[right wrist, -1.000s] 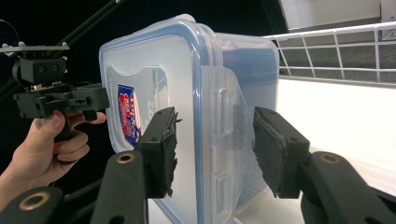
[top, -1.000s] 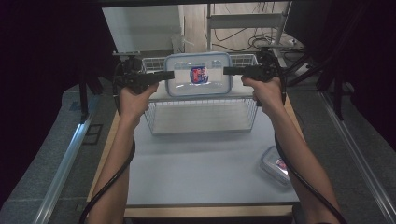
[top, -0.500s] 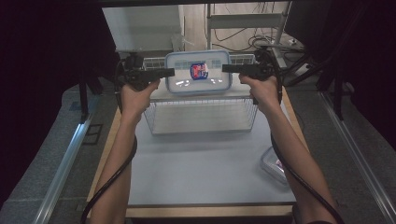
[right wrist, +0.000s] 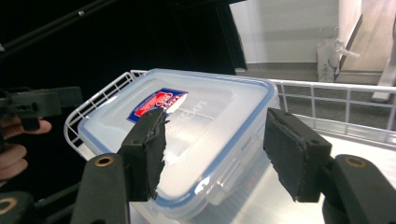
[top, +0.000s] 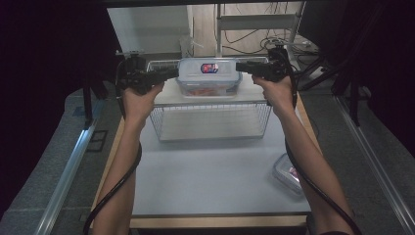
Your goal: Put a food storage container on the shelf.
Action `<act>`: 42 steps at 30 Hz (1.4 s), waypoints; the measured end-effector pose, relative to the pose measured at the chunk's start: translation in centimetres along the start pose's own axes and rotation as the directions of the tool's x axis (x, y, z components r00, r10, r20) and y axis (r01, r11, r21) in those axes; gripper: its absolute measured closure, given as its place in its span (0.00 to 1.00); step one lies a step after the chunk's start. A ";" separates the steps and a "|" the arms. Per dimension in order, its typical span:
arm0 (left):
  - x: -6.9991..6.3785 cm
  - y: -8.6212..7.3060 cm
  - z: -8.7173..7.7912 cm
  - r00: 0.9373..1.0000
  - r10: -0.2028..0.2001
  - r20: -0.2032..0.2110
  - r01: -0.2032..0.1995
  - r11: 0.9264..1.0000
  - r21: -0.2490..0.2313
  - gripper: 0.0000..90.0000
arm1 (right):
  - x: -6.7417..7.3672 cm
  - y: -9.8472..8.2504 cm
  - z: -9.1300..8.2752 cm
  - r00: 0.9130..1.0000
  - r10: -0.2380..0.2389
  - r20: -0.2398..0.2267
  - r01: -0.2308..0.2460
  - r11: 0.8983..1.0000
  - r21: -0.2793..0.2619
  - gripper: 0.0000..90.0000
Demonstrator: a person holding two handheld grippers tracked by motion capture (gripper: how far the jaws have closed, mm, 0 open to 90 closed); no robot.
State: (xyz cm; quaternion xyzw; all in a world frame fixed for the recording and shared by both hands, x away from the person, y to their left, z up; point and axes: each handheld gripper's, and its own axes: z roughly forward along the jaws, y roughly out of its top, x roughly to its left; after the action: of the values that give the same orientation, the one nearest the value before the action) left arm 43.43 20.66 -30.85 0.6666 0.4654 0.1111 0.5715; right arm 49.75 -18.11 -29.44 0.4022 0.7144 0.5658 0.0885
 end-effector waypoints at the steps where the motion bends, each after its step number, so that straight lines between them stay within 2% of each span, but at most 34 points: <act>1: -0.1 -0.2 -0.2 1.000 0.016 -0.003 -0.016 1.000 -0.001 0.49 | 0.0 -0.1 -0.1 1.000 -0.009 0.001 0.009 1.000 0.001 0.46; 6: -0.6 -1.0 -0.8 0.996 0.089 -0.018 -0.089 0.996 -0.010 0.43 | 0.2 -0.5 -0.9 0.999 -0.049 0.004 0.049 0.999 0.023 0.48; 9: -1.2 -1.5 -1.0 0.989 0.143 -0.030 -0.144 0.990 -0.011 0.38 | 0.3 -0.9 -1.3 0.998 -0.065 -0.004 0.065 0.998 0.024 0.48; 12: -1.9 -2.3 -1.2 0.980 0.197 -0.042 -0.197 0.980 0.005 0.34 | 0.5 -1.3 -1.6 0.996 -0.085 -0.010 0.085 0.996 0.030 0.46; 18: -2.9 -4.3 -1.5 0.964 0.261 -0.055 -0.259 0.965 0.042 0.26 | 1.1 -2.6 -2.4 0.993 -0.118 -0.023 0.119 0.992 0.036 0.38; 22: -3.6 -5.8 -1.7 0.958 0.282 -0.054 -0.279 0.958 0.063 0.19 | 1.8 -3.9 -3.2 0.988 -0.152 -0.035 0.154 0.987 0.051 0.32; 24: -3.9 -6.6 -1.8 0.956 0.286 -0.058 -0.282 0.957 0.071 0.17 | 1.9 -4.1 -3.2 0.987 -0.159 -0.035 0.161 0.986 0.052 0.31; 28: -4.5 -8.2 -2.2 0.954 0.294 -0.049 -0.289 0.953 0.090 0.14 | 2.5 -5.5 -3.7 0.979 -0.200 -0.037 0.202 0.977 0.066 0.26; 31: -4.9 -9.2 -2.6 0.955 0.293 -0.044 -0.287 0.953 0.100 0.11 | 3.1 -6.5 -4.1 0.971 -0.237 -0.036 0.239 0.967 0.086 0.24; 33: -5.2 -9.8 -2.9 0.953 0.301 -0.041 -0.296 0.949 0.107 0.09 | 3.5 -7.1 -4.3 0.965 -0.262 -0.031 0.264 0.960 0.090 0.23; 38: -6.0 -11.5 -3.4 0.951 0.308 -0.036 -0.303 0.946 0.114 0.07 | 4.1 -8.6 -4.8 0.958 -0.283 -0.050 0.287 0.953 0.099 0.18; 42: -6.5 -12.8 -3.6 0.944 0.328 -0.040 -0.320 0.938 0.133 0.05 | 4.4 -10.2 -5.1 0.949 -0.312 -0.050 0.316 0.940 0.127 0.16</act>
State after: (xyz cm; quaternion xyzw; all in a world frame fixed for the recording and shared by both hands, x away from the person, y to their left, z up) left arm 31.11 17.06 -38.32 0.7648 0.3727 0.1947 0.4881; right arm 39.02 -19.24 -35.23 0.2798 0.8067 0.5013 0.1401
